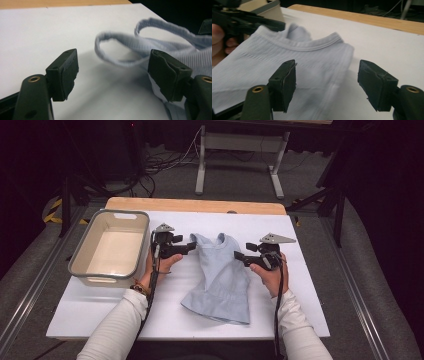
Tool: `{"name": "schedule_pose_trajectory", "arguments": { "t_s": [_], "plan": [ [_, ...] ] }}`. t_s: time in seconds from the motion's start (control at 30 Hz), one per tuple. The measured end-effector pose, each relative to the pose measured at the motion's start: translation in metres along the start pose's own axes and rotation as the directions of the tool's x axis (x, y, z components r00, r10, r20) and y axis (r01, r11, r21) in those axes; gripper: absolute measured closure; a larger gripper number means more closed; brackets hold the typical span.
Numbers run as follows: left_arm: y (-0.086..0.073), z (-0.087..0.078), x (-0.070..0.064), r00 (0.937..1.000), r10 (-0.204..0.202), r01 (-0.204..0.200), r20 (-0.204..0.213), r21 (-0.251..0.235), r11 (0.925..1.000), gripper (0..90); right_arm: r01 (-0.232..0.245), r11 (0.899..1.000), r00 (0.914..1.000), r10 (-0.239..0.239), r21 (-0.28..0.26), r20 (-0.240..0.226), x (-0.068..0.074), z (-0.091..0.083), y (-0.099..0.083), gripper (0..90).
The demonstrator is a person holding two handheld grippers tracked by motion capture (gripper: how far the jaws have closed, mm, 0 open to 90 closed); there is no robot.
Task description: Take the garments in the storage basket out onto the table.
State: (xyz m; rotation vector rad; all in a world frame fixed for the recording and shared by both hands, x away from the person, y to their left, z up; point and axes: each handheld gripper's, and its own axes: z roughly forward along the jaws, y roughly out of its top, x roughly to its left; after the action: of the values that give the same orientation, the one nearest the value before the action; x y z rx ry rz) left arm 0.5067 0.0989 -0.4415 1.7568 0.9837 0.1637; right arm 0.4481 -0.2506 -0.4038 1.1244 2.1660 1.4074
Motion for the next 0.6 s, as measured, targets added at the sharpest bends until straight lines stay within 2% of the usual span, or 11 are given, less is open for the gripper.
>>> {"name": "schedule_pose_trajectory", "arguments": {
  "t_s": [0.03,0.07,0.17,0.2,0.3,0.4,0.43,0.47,0.5,0.53,0.6],
  "plan": [
    [0.001,0.000,0.001,1.0000,0.007,-0.007,-0.006,-0.003,1.0000,25.9,-0.016,1.000,0.9995,0.017,-0.004,0.027,-0.005,0.002,0.002,30.9],
    [0.002,0.001,0.000,0.9997,0.017,-0.017,-0.015,0.008,0.9998,25.9,-0.016,1.000,0.9995,0.017,-0.004,0.027,-0.005,0.002,0.002,30.9],
    [0.004,0.010,0.001,0.9987,0.034,-0.032,-0.036,0.053,0.9980,26.9,-0.063,0.997,0.9980,0.063,0.035,0.007,-0.015,0.011,0.003,26.8],
    [0.004,0.013,0.002,0.9986,0.026,-0.022,-0.046,0.072,0.9972,28.0,-0.069,0.996,0.9976,0.070,0.058,-0.004,-0.018,0.016,0.002,25.8],
    [0.002,0.022,0.006,0.9990,0.021,-0.017,-0.039,0.107,0.9941,30.5,-0.088,0.988,0.9947,0.094,0.127,-0.041,-0.024,0.030,0.000,22.1],
    [0.000,0.025,0.007,0.9999,0.015,-0.014,-0.006,0.131,0.9913,36.9,-0.117,0.978,0.9886,0.131,0.174,-0.074,-0.026,0.041,-0.004,22.2],
    [-0.001,0.026,0.007,0.9998,0.020,-0.020,0.005,0.140,0.9899,43.4,-0.130,0.973,0.9836,0.151,0.189,-0.099,-0.027,0.044,-0.006,22.5],
    [-0.001,0.027,0.007,0.9997,0.014,-0.017,0.020,0.148,0.9889,51.2,-0.134,0.967,0.9776,0.165,0.217,-0.130,-0.026,0.048,-0.009,27.4],
    [-0.002,0.028,0.008,0.9994,0.012,-0.016,0.031,0.154,0.9880,51.2,-0.134,0.967,0.9776,0.165,0.217,-0.130,-0.026,0.048,-0.009,27.4],
    [-0.003,0.028,0.007,0.9988,0.021,-0.028,0.044,0.164,0.9860,60.5,-0.140,0.962,0.9727,0.178,0.233,-0.150,-0.026,0.050,-0.010,30.8],
    [-0.004,0.030,0.007,0.9971,0.055,-0.064,0.053,0.186,0.9805,76.6,-0.142,0.959,0.9622,0.192,0.247,-0.193,-0.025,0.053,-0.013,46.4]
  ]
}}
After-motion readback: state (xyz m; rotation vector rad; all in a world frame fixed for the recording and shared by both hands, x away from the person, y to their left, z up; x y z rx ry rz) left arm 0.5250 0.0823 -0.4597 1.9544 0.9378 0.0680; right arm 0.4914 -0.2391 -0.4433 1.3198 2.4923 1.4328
